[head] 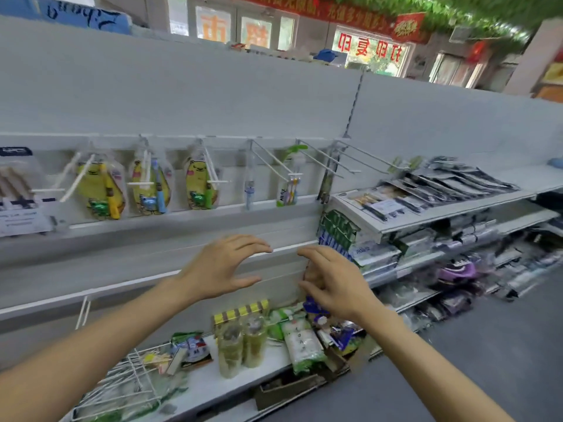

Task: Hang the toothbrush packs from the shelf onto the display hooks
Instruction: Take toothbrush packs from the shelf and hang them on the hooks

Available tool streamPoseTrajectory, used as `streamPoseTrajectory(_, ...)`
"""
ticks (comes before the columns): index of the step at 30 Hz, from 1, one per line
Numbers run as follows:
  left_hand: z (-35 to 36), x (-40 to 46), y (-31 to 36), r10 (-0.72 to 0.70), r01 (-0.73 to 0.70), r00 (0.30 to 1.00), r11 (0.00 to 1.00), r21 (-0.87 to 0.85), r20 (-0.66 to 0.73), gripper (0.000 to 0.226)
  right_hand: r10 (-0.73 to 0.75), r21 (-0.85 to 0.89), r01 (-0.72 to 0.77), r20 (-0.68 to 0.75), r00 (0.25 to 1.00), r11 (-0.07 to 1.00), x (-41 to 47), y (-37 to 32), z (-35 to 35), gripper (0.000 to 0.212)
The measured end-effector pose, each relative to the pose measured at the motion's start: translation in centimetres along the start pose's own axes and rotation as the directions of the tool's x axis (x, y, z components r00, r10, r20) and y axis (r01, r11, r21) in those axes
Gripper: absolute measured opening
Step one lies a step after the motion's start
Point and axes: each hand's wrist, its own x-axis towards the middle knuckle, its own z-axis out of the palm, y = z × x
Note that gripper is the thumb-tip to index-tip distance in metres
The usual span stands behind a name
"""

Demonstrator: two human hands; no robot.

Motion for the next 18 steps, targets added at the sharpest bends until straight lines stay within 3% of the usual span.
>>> streamPoseTrajectory(13, 13.5, 19.5, -0.2, 0.054, -0.057, 0.998, 0.993, -0.104, -0.024, 0.042, 0.196, -0.043, -0.196, 0.010, 0.981, 0.980, 0.0, 20.8, -1.5, 0.056)
streamPoseTrajectory(18, 18.3, 26.8, 0.0, 0.074, -0.070, 0.996, 0.993, -0.099, 0.040, 0.042, 0.248, -0.080, -0.246, 0.017, 0.969, 0.966, 0.4, 28.1, -3.0, 0.057)
